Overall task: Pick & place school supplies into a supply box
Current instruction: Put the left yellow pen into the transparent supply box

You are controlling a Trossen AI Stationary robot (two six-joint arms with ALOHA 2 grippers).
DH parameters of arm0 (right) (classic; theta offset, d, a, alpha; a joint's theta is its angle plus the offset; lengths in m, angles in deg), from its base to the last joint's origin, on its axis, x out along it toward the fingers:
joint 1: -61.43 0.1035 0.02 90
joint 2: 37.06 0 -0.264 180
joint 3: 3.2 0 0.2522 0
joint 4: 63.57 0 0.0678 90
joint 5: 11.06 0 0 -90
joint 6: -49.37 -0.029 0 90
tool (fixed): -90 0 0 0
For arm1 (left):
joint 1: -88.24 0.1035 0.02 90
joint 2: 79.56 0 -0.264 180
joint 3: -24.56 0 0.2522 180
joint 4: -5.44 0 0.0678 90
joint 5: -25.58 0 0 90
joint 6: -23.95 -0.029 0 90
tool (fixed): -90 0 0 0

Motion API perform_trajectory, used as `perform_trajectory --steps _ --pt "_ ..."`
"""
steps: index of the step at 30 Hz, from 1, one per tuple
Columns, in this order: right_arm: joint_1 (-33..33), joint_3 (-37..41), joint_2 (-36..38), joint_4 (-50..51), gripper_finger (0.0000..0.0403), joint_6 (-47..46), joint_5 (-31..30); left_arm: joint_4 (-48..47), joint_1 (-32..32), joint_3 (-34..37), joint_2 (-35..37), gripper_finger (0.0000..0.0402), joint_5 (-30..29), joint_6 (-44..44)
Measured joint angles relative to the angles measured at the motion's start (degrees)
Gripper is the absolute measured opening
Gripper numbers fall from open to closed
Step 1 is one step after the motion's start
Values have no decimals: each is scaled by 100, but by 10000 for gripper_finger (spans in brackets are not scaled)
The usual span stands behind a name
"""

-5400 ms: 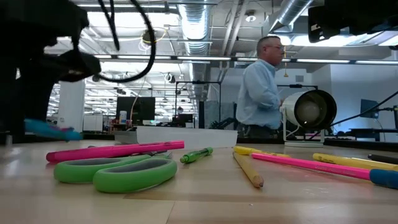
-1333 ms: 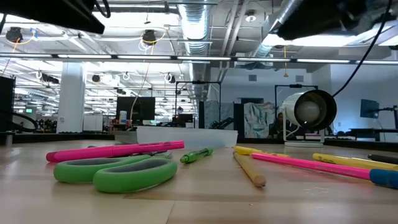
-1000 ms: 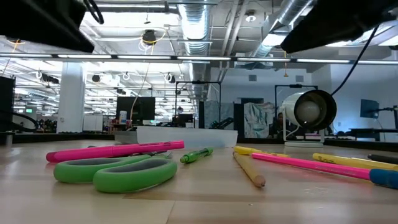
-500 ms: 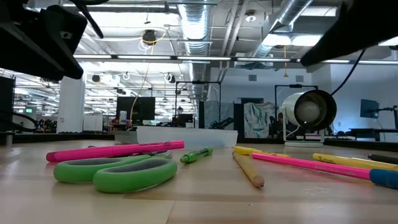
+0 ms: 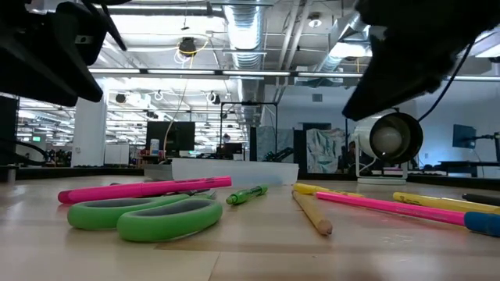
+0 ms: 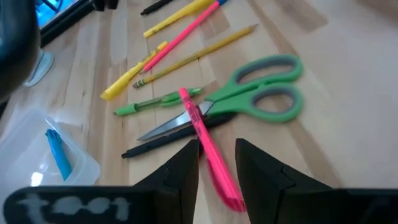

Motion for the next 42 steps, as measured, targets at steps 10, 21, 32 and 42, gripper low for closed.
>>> perform_trajectory --steps 10,21,32,42 --pt "-888 4 -63 -476 107 594 979 -594 9 0 0 96 -514 -41" --pt "-1378 -2 -541 -758 107 818 1835 -772 15 -2 2 96 -742 -50" --pt "-1501 11 -903 -795 107 785 2031 -844 26 -2 2 96 -844 11" --pt "-1568 -22 -962 -417 107 614 2337 -844 24 -2 2 96 -835 32"
